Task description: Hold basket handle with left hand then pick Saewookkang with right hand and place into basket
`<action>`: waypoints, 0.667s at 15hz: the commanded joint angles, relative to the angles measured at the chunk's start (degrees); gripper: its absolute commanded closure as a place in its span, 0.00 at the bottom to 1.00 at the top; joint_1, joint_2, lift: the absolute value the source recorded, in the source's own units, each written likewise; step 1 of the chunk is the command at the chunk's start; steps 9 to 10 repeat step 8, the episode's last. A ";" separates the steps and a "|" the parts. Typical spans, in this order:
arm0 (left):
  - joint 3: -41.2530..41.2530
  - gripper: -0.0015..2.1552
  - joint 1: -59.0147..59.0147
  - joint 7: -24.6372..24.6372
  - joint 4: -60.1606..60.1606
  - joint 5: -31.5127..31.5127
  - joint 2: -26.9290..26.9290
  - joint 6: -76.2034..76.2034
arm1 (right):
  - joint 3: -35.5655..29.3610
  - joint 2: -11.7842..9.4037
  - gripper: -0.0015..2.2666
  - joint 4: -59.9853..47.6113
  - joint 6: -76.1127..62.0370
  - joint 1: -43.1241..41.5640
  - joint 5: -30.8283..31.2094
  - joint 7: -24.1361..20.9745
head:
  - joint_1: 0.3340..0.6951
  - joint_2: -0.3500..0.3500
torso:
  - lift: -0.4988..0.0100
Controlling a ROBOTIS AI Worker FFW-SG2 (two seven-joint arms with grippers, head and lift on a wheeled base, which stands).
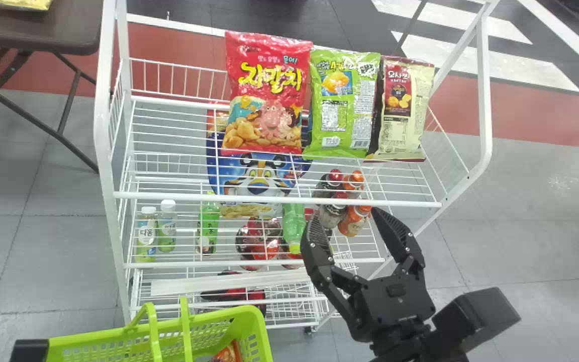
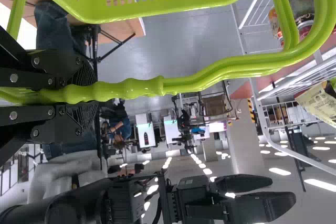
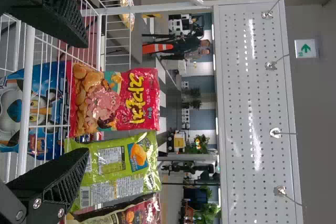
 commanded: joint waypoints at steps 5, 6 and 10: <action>0.08 0.92 0.00 -0.04 -0.32 0.11 0.00 0.18 | -0.01 -0.26 0.05 -0.24 0.72 0.03 -0.02 0.00 | 1.00 0.00 | 0.94; 0.08 0.92 0.00 -0.04 -0.32 0.11 0.00 0.18 | -0.10 -0.26 0.05 -0.24 0.72 0.03 -0.11 0.00 | 1.00 0.00 | 0.94; 0.08 0.92 0.00 -0.13 -0.32 0.11 0.00 0.35 | -0.10 -0.26 0.05 -0.33 0.89 0.12 -0.11 0.08 | 1.00 0.00 | 0.94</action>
